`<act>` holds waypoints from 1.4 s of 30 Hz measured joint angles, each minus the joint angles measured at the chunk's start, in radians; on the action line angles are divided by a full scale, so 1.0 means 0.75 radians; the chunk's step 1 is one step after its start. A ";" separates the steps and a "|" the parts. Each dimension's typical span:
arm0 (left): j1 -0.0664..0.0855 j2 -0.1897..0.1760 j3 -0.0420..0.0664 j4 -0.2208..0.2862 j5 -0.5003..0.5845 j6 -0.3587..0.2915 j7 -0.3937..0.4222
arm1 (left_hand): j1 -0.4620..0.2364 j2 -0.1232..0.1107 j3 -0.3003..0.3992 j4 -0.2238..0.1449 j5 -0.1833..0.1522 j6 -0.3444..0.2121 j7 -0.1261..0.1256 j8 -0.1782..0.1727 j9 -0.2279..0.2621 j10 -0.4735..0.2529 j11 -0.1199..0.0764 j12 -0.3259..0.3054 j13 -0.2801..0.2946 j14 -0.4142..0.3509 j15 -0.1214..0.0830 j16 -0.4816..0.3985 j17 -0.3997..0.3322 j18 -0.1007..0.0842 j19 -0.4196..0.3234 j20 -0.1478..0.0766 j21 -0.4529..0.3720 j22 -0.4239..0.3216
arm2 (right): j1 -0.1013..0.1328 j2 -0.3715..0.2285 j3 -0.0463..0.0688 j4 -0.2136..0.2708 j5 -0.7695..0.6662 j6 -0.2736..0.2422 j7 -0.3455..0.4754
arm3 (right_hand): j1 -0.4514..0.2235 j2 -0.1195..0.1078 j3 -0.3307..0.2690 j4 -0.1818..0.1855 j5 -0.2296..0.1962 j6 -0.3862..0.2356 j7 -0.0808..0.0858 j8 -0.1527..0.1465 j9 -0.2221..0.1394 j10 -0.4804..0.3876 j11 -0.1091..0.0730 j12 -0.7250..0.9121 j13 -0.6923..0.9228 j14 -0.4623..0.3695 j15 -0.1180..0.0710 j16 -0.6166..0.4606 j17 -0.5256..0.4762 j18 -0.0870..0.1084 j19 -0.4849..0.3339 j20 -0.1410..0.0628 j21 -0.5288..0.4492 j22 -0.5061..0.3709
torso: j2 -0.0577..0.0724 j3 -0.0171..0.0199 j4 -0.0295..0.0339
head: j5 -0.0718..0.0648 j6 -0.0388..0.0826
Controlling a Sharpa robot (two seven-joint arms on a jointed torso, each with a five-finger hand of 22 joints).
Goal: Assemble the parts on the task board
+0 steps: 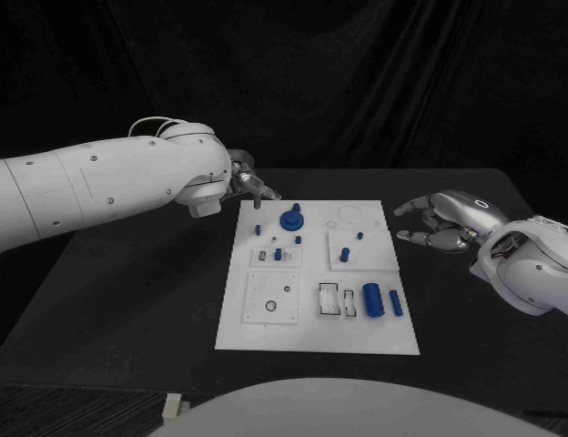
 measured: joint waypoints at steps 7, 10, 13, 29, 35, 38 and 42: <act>0.007 0.050 -0.001 -0.109 -0.016 0.072 -0.005 | 0.065 0.020 -0.015 -0.015 0.000 -0.089 0.012 0.013 0.072 0.000 0.000 0.000 0.000 0.005 -0.005 0.000 0.000 0.000 0.000 0.000 -0.001 0.000 | 0.000 0.002 0.000 -0.002 0.000 0.001 0.000 | 0.000 0.000 0.000 0.000 0.000 0.000 0.000 0.000 0.000 0.000 0.000 0.000 0.000 0.000 0.000 0.000 0.000 0.000 0.000 0.000 -0.003 0.000 | 0.000 -0.0028 -0.0001 | 0.012 0.000; -0.002 0.064 -0.001 -0.156 -0.032 0.098 -0.005 | 0.065 0.020 -0.015 -0.015 0.000 -0.096 0.014 0.013 0.084 0.000 0.000 0.000 0.000 0.005 -0.005 0.000 0.000 0.000 0.000 0.000 -0.006 0.000 | 0.000 0.001 0.000 -0.002 0.000 0.001 0.000 | 0.000 0.000 0.000 0.000 0.000 0.000 0.000 0.000 0.000 0.000 0.000 0.000 0.000 0.000 0.000 0.000 0.000 0.000 0.000 0.000 -0.003 0.000 | 0.000 -0.0037 -0.0003 | 0.011 0.000; -0.018 0.078 -0.001 -0.203 -0.049 0.125 -0.005 | 0.065 0.020 -0.022 -0.015 0.000 -0.096 0.014 0.021 0.091 0.000 0.000 0.000 0.000 0.005 -0.005 0.000 0.000 0.000 0.000 0.000 -0.006 0.000 | 0.000 0.000 0.000 -0.002 0.000 0.001 0.000 | 0.000 0.000 0.000 0.000 0.000 0.000 0.000 0.000 0.000 0.000 0.000 0.000 0.000 0.000 0.000 0.000 0.000 0.000 0.000 0.000 -0.003 0.000 | 0.000 -0.0037 0.0000 | 0.008 0.000; -0.105 0.182 -0.001 -0.404 -0.089 0.203 0.020 | 0.059 0.014 -0.067 0.023 0.000 -0.117 0.021 0.028 0.127 0.005 0.005 0.000 0.000 0.000 0.000 0.000 0.000 0.000 -0.010 0.010 -0.016 0.000 | -0.001 0.006 0.000 0.001 0.000 0.001 0.001 | 0.000 0.000 0.000 0.000 0.000 0.000 0.000 0.000 -0.001 0.000 0.000 0.000 0.000 0.000 0.000 0.000 0.000 0.000 0.000 0.000 -0.003 0.000 | -0.001 -0.0004 -0.0018 | 0.016 0.000; -0.131 0.207 -0.001 -0.439 -0.093 0.213 0.059 | 0.042 0.011 -0.098 0.050 0.000 -0.122 0.026 0.028 0.139 0.000 0.010 0.000 0.000 0.000 0.000 0.000 0.000 0.000 -0.010 0.010 -0.021 0.000 | -0.001 0.005 0.000 0.002 0.000 0.002 0.000 | 0.000 0.000 0.000 0.000 0.000 0.005 -0.005 0.000 -0.001 0.000 0.000 0.000 0.000 0.000 0.000 0.000 0.000 0.000 0.000 0.000 -0.003 -0.001 | -0.001 -0.0004 -0.0014 | 0.011 0.000; -0.140 0.215 -0.001 -0.448 -0.095 0.214 0.079 | 0.036 0.006 -0.105 0.053 0.000 -0.122 0.026 0.028 0.143 0.000 0.009 0.000 0.000 0.000 0.000 0.000 0.000 0.000 -0.015 0.015 -0.021 0.000 | -0.001 0.006 0.000 0.003 0.000 0.003 0.000 | 0.000 0.000 0.000 0.000 0.000 0.004 -0.005 0.000 -0.001 0.000 0.000 0.000 0.000 0.000 0.000 0.000 0.000 0.000 0.000 0.000 -0.003 -0.001 | -0.001 -0.0004 -0.0009 | 0.011 0.000; -0.152 0.221 -0.001 -0.457 -0.096 0.214 0.100 | 0.031 0.011 -0.110 0.059 0.000 -0.122 0.026 0.028 0.144 0.000 0.010 0.000 0.000 0.000 0.000 0.000 0.000 0.000 -0.015 0.014 -0.026 0.001 | -0.001 0.007 0.000 0.003 0.000 0.003 0.000 | 0.000 0.000 0.000 0.000 0.000 0.005 -0.005 0.000 -0.001 0.000 0.000 0.000 0.000 0.000 0.000 0.000 0.000 0.000 0.000 0.000 -0.003 -0.001 | -0.001 0.0001 0.0008 | 0.011 0.000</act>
